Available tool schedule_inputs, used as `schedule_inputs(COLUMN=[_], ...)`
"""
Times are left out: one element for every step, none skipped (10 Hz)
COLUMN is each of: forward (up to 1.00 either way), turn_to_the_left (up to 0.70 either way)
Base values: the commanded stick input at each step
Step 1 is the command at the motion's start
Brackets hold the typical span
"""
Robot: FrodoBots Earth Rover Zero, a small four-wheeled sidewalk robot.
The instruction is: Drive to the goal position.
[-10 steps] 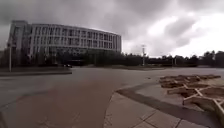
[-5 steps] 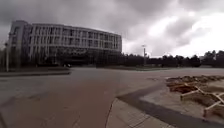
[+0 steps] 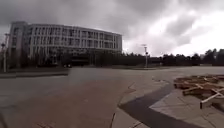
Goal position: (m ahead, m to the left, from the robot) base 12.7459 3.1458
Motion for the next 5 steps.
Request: schedule_inputs(forward=[0.85, 0.85, 0.85, 0.85, 0.85], turn_to_the_left=[0.00, 0.00, 0.00, 0.00, 0.00])
